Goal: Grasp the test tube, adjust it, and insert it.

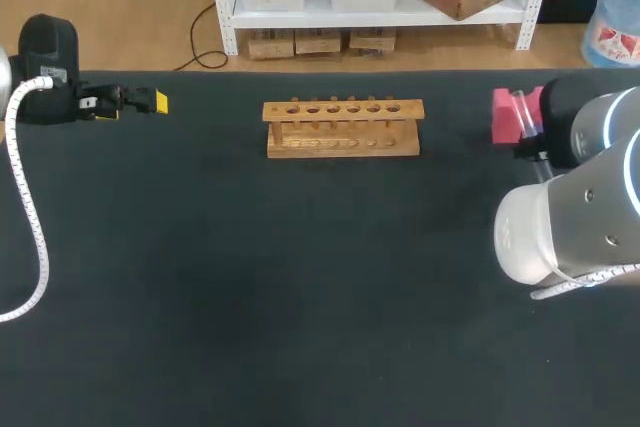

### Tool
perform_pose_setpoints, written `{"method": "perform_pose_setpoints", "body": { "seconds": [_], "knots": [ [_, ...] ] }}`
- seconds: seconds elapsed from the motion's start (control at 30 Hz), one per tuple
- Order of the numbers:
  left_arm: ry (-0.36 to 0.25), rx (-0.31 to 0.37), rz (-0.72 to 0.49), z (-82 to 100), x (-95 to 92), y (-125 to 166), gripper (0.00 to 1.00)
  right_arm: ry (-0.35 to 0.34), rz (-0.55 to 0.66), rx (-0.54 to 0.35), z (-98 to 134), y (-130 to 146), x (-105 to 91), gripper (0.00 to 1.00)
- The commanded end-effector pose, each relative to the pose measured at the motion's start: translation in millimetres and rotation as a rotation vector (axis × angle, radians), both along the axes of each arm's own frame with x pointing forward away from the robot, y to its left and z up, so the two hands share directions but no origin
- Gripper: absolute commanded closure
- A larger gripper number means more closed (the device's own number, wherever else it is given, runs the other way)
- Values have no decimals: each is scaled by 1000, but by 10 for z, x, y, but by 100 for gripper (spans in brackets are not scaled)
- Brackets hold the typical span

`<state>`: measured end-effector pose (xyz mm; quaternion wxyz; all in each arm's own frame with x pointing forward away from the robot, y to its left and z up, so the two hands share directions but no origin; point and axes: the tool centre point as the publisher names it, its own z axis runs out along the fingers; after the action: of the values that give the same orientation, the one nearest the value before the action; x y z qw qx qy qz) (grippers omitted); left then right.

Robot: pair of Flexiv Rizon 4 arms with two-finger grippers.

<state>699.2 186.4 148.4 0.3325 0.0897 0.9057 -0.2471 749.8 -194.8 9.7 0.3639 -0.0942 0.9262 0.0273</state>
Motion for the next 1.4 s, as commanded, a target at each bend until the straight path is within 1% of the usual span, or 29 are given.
{"method": "perform_pose_setpoints", "body": {
  "seconds": [0.03,0.37,0.63,1.03,1.4],
  "knots": [
    [5,7,4,12,4,-13,0,1,-12,0,16,-6,-7,100],
    [5,7,4,12,4,-13,0,-3,-44,5,49,-44,-13,100],
    [5,7,4,12,4,-13,0,-16,-57,23,149,-37,-36,100],
    [5,7,4,12,4,-13,0,-43,-83,73,484,-59,-164,100],
    [5,7,4,12,4,-13,0,-37,-78,116,690,83,-362,100]
  ]
}}
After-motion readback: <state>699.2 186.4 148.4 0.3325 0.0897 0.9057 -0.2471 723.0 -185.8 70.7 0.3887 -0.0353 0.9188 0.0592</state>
